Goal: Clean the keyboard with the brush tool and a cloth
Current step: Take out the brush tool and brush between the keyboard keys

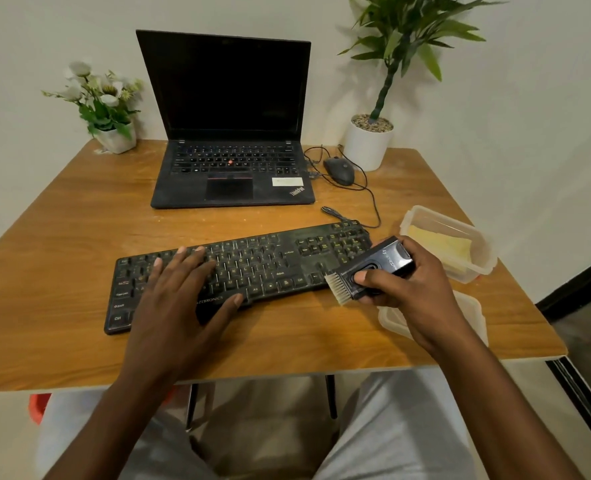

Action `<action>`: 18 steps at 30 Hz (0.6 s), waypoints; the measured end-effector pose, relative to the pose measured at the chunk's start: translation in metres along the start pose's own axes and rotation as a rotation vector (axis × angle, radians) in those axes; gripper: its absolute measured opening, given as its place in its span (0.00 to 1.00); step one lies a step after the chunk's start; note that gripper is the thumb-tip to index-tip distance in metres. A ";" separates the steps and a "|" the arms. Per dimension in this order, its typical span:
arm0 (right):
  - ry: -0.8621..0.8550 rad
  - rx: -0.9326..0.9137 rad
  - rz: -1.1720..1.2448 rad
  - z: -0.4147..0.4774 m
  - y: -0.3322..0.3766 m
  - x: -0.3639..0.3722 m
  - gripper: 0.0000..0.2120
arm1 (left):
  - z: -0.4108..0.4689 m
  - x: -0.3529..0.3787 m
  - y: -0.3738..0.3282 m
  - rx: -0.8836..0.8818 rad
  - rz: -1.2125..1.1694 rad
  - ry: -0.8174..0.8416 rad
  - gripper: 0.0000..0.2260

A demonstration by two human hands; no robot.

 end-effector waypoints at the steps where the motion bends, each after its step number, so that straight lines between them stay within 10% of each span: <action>1: 0.001 0.008 0.015 -0.001 0.000 0.000 0.20 | 0.000 0.001 0.000 0.003 0.006 0.001 0.36; 18: 0.016 0.117 0.209 -0.011 -0.003 0.008 0.23 | 0.000 0.005 0.003 0.012 0.049 0.022 0.35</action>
Point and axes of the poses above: each hand's wrist, its own z-axis towards the middle knuckle, its own x-axis out of the palm, y = z × x, the point moved 1 cm from there along z, towards the middle knuckle, and after that the axes turned 6 degrees about x, right-handed, at the moved point
